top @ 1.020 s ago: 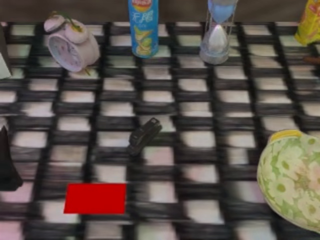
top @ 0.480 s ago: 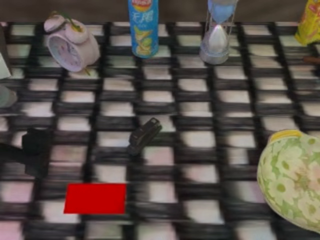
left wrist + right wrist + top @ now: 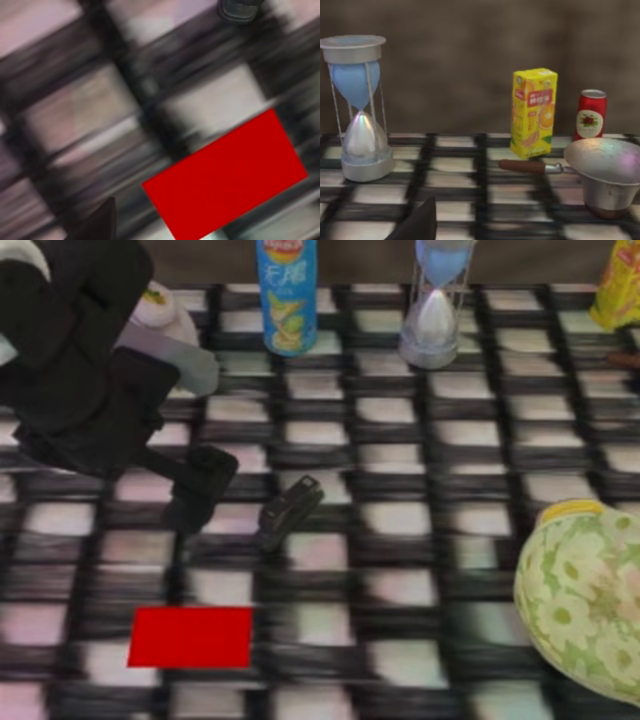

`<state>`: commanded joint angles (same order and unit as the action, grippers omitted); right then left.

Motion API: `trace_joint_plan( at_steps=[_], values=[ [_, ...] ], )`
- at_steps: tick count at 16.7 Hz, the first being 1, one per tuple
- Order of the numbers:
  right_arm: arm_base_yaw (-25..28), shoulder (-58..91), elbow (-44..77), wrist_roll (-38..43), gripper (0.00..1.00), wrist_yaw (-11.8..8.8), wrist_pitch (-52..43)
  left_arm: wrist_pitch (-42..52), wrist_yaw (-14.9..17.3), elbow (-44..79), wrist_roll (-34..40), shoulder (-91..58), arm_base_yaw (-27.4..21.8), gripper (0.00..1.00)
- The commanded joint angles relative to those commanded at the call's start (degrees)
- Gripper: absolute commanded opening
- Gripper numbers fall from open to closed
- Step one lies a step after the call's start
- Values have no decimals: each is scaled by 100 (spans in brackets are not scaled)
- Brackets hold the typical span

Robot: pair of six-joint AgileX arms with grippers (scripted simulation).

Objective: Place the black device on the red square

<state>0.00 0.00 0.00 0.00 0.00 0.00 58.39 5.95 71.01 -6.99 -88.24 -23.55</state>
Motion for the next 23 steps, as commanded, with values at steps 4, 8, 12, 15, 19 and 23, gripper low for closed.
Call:
trace_joint_plan(
  at_steps=[4,8,12,15,19,23],
  values=[
    [0,0,0,0,100,0,0,1105,-168,1951,-19,-2049,-431,100],
    [0,0,0,0,100,0,0,1697,-403,3633,18,-3461,-711,100],
    [0,0,0,0,100,0,0,1872,-590,4591,64,-4177,-836,100],
    [0,0,0,0,100,0,0,1878,-616,4705,72,-4260,-848,100],
    [0,0,0,0,100,0,0,1853,-609,4674,67,-4247,-819,100],
    [0,0,0,0,100,0,0,1206,-616,4142,49,-4375,-829,100]
  ],
)
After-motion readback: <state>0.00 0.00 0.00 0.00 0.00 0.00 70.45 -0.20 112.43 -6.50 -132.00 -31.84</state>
